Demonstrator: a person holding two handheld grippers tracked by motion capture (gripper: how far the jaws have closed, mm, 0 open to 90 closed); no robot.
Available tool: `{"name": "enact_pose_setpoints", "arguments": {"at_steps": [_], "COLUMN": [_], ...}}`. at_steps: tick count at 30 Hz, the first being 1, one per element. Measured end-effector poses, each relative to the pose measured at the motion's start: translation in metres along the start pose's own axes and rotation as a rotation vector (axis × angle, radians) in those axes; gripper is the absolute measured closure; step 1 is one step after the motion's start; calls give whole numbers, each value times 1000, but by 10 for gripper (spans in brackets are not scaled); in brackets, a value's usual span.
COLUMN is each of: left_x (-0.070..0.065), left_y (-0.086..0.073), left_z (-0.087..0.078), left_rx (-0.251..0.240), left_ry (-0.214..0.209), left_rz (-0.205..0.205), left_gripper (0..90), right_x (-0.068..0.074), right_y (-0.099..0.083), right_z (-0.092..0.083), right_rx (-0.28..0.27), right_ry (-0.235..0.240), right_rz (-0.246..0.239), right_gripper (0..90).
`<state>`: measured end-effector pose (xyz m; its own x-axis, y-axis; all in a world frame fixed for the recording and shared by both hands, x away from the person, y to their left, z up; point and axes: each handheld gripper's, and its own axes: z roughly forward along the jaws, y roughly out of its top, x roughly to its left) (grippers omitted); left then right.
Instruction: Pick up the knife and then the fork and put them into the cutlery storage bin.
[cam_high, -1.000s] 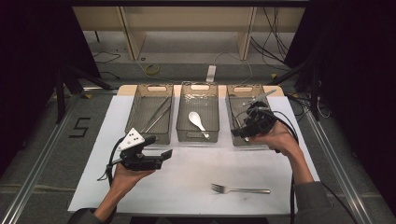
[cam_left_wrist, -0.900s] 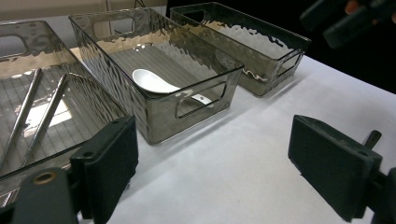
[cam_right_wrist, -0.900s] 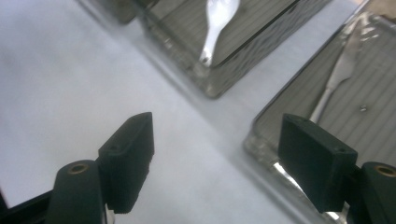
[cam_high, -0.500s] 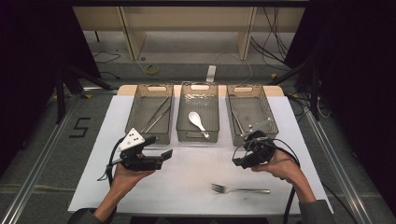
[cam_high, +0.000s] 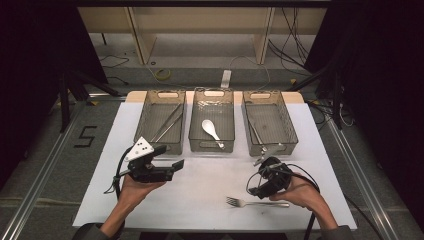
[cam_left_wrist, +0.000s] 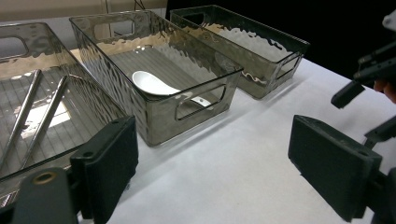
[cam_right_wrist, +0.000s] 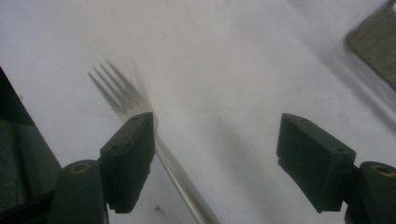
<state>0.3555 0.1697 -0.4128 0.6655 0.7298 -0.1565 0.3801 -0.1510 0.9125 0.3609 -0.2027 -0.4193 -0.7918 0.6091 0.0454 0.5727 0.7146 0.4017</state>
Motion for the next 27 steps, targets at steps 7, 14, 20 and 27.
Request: {"name": "enact_pose_setpoints", "arguments": {"at_steps": [7,14,20,27], "left_x": [1,1,1,0], "left_y": [0,0,0,0], "left_z": [0,1,1,1], "left_rx": [2,0,0,-1], "left_ry": [0,0,-1,-1], "left_rz": [0,1,1,1], "left_gripper": [155,154,155,154], "right_x": [6,11,19,26], "right_y": [-10,-10,-8,-7], "right_z": [1,2,6,11], "right_rx": [30,54,88,129], "right_ry": [-11,-16,-21,-10], "right_rz": [-9,-32,-71,-112], "right_gripper": [297,310,367,452]}}
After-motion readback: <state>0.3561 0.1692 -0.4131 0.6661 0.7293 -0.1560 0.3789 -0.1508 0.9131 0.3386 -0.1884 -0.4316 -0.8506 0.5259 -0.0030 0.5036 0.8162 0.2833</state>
